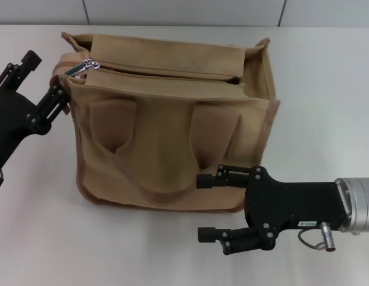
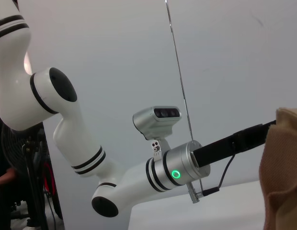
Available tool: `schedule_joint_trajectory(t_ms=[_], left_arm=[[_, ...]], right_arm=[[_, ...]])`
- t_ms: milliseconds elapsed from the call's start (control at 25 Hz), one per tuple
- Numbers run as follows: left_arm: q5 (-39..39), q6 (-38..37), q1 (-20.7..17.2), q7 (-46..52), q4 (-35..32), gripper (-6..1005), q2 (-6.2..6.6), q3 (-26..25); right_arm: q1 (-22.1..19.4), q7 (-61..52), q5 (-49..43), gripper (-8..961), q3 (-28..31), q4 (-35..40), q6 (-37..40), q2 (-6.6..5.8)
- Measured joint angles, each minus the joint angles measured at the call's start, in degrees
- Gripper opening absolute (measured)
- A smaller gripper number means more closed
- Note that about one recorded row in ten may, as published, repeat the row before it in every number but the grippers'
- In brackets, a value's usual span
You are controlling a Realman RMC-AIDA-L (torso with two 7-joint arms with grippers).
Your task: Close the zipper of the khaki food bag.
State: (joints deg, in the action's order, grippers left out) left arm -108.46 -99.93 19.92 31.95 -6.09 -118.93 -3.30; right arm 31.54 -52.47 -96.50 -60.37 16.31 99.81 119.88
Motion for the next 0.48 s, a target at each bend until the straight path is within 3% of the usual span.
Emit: schedule_joint_trajectory(t_ms=[160,440,480], left_arm=[[0.15,-0.52,-0.24,-0.29,0.4,730,0.09,-0.12],[0.14,-0.52,0.16,-0.31,0.42,536,0.11,-0.03],[0.1,-0.51,0.21,-0.31,0.49,458,0.11,-0.03]], right_arm=[[0.01,0.08,0.0,826,0.0,-0.24,-0.06,0.0],[0.01,0.09,0.83,825,-0.2,-0.56,-0.07,0.0],[0.01,0.09,1.13,825,-0.23,-0.69,-0.04,0.0]])
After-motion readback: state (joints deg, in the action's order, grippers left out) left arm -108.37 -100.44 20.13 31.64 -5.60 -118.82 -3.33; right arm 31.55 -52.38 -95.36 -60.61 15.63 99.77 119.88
